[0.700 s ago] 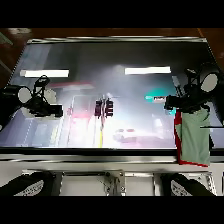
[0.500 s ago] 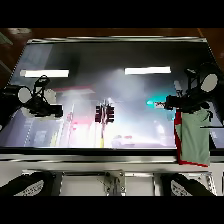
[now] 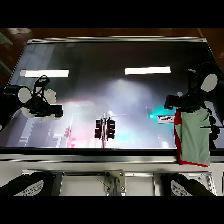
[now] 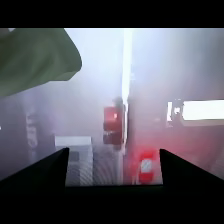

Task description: Fold the shirts.

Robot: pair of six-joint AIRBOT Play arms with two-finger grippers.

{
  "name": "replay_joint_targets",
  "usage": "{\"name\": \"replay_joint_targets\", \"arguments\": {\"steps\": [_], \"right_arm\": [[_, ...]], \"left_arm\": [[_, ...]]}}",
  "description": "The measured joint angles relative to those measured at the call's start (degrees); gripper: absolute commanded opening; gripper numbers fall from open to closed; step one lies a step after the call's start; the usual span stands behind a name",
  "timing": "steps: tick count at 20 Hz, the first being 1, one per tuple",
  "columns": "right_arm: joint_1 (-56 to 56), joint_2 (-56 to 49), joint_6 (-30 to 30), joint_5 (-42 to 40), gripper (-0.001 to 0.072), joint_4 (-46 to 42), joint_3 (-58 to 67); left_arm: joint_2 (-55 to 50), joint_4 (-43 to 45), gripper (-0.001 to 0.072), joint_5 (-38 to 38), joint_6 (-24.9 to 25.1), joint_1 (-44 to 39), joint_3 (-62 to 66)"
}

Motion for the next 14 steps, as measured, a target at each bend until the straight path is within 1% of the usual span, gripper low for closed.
{"name": "replay_joint_targets", "arguments": {"steps": [5, 10, 12, 13, 14], "right_arm": [[0.0, 0.0, 0.3, -1.8, 0.0682, 0.5, 0.0], [0.0, 0.0, 0.9, -1.2, 0.0682, 4.2, 0.0], [0.0, 0.0, 1.6, -1.2, 0.0682, 5.6, 0.0], [0.0, 0.0, 2.0, -1.2, 0.0682, 6.3, 0.0], [0.0, 0.0, 2.5, -1.1, 0.0681, 6.9, 0.0]], "left_arm": [[-0.2, 0.0, 0.0648, 1.3, 0.0, 0.0, 0.0], [-1.6, 0.0, 0.0648, 3.0, -0.5, -0.1, 0.0], [-2.4, 0.4, 0.0666, 4.8, 0.4, 0.0, 0.2], [-3.0, 1.1, 0.0714, 6.0, 1.2, 0.3, 0.9], [-4.1, 2.4, 0.0715, 7.0, 1.9, 1.3, 2.3]]}}
